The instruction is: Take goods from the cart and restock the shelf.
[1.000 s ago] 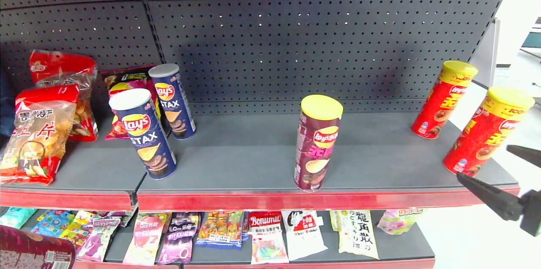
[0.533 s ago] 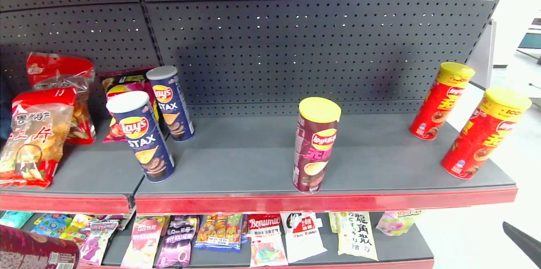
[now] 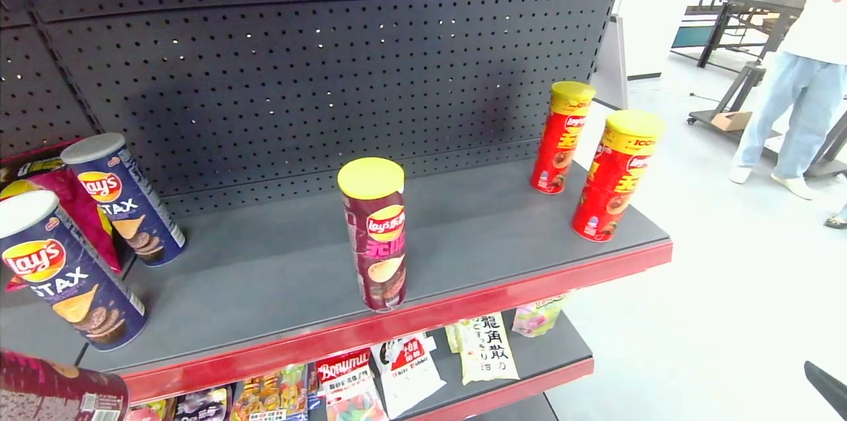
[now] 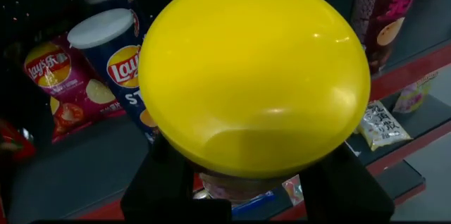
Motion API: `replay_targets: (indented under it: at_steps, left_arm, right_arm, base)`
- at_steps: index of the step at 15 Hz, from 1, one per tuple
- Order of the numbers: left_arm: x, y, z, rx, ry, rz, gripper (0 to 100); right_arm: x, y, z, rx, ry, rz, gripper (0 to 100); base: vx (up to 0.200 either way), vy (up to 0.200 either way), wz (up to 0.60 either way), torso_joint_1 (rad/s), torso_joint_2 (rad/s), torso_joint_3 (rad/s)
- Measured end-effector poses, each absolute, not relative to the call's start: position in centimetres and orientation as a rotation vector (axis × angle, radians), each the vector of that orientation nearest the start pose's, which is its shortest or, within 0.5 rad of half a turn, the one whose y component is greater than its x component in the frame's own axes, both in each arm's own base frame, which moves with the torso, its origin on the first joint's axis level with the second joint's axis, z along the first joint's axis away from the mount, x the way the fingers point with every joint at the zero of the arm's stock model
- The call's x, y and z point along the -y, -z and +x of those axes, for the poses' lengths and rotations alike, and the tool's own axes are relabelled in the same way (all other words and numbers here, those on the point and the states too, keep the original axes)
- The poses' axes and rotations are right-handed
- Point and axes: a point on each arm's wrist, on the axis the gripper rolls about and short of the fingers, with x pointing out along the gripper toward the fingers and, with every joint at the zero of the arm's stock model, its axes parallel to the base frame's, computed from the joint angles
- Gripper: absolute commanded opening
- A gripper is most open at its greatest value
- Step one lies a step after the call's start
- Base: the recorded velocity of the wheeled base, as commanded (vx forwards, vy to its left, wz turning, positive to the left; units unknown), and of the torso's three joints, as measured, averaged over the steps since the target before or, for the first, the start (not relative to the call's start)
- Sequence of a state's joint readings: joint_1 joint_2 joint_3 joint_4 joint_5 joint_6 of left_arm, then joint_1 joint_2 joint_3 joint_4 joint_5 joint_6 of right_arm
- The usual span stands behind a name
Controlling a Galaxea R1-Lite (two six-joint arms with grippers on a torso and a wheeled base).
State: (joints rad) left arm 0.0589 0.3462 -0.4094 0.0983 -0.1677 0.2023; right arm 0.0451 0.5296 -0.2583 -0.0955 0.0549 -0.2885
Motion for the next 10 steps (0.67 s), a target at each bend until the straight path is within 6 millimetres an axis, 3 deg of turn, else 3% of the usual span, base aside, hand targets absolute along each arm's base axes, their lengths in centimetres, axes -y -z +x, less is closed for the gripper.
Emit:
replay_targets:
  at_steps: [4,10]
  left_arm:
    - [0.5,-19.0,-0.4,-0.043,0.144,0.195,0]
    - [0.6,-19.5,2.0,-0.143,0.261,0.166,0]
  right_arm:
    - [-0.2,-14.8,1.8,-0.126,-0.117,-0.256,100]
    - [0.0,-10.6,-1.8,-0.06,-0.137,-0.138,100]
  base:
    - [0.0,0.0,0.0,0.0,0.0,0.0]
    - [0.0,0.0,0.0,0.0,0.0,0.0]
